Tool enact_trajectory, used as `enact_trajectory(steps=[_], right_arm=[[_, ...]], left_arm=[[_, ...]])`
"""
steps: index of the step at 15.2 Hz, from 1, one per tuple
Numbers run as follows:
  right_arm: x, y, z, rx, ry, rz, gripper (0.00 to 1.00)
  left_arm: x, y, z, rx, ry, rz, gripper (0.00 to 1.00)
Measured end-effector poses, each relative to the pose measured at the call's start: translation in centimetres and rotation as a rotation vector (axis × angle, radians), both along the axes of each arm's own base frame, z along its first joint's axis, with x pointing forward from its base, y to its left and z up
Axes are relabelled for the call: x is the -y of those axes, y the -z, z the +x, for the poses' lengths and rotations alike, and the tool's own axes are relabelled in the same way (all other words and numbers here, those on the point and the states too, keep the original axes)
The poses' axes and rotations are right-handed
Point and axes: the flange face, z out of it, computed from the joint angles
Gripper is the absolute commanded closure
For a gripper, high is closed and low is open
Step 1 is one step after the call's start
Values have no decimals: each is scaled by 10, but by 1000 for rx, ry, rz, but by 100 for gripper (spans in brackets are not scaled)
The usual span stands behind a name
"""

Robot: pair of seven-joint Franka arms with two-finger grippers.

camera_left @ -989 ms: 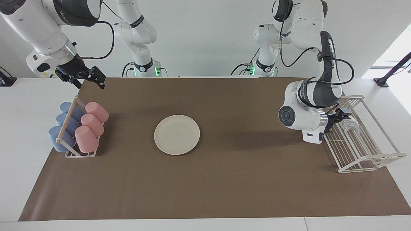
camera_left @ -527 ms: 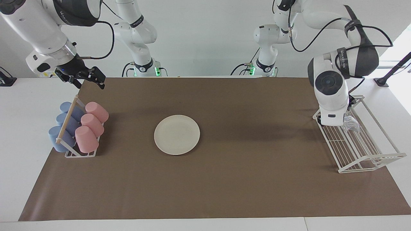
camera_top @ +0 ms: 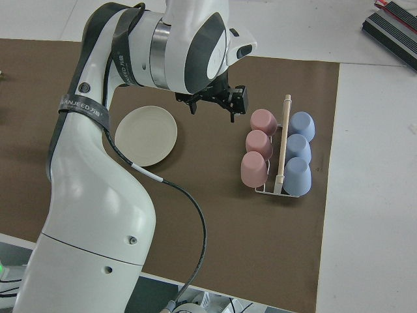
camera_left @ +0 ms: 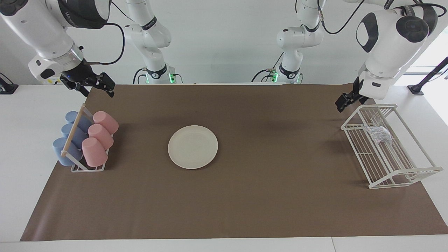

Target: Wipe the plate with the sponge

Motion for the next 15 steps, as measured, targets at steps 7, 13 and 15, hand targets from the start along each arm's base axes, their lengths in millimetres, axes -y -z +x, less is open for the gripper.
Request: enact_trajectory(steps=[7, 13, 15], right_arm=[[0, 0, 0, 0, 0, 0, 0], [0, 0, 0, 0, 0, 0, 0], [0, 0, 0, 0, 0, 0, 0]], left_arm=[[7, -32, -14, -17, 8, -98, 0], [18, -33, -23, -79, 29, -94, 0], [18, -30, -19, -59, 29, -95, 0]])
